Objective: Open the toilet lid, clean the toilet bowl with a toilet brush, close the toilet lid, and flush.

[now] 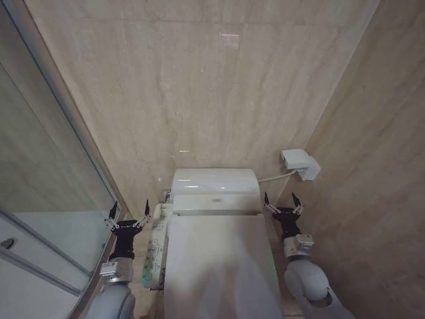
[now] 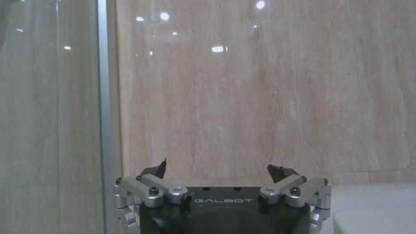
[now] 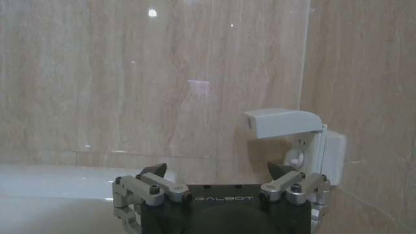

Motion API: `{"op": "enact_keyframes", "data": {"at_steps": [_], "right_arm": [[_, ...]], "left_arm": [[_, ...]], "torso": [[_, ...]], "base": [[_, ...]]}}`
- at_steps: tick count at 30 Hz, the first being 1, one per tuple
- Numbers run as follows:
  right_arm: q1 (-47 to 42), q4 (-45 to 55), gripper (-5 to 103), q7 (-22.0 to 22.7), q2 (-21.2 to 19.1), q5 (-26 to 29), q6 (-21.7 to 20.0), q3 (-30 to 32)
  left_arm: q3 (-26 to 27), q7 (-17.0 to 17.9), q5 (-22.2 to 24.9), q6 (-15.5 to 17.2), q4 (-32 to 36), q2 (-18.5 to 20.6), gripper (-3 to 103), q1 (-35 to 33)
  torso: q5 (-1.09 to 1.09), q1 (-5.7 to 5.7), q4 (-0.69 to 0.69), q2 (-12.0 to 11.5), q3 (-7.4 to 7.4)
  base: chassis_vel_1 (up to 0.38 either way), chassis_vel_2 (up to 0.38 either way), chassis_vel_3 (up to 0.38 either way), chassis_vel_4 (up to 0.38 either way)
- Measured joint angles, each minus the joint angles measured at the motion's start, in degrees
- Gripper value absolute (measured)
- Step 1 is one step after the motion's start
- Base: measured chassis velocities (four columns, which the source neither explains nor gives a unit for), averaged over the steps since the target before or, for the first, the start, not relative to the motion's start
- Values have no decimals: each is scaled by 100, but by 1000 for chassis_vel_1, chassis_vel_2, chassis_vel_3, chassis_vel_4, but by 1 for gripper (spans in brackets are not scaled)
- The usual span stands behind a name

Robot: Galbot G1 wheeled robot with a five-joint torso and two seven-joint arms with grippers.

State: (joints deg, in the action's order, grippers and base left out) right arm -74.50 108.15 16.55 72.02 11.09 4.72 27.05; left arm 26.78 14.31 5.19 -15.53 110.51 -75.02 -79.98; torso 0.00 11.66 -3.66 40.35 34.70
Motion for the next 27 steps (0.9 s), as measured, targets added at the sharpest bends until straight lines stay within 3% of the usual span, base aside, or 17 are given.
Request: {"op": "enact_keyframes", "data": {"at_steps": [12, 18, 22, 27], "right_arm": [[-1, 0, 100, 0, 0, 0, 0, 0], [-2, 1, 100, 0, 0, 0, 0, 0], [-2, 0, 100, 0, 0, 0, 0, 0], [-2, 1, 100, 0, 0, 0, 0, 0]], "left_arm": [[1, 11, 21, -31, -106, 5, 100, 49], [420, 179, 241, -24, -484, 95, 100, 228], [717, 130, 515, -67, -989, 358, 100, 381], [547, -468, 967, -261, -1708, 819, 100, 716]], "torso": [[0, 1, -2, 0, 1], [-1, -6, -1, 2, -2], [-1, -3, 0, 1, -1], [-3, -4, -1, 1, -1]], "base": [[0, 0, 0, 0], [0, 0, 0, 0], [0, 0, 0, 0], [0, 0, 0, 0]]}}
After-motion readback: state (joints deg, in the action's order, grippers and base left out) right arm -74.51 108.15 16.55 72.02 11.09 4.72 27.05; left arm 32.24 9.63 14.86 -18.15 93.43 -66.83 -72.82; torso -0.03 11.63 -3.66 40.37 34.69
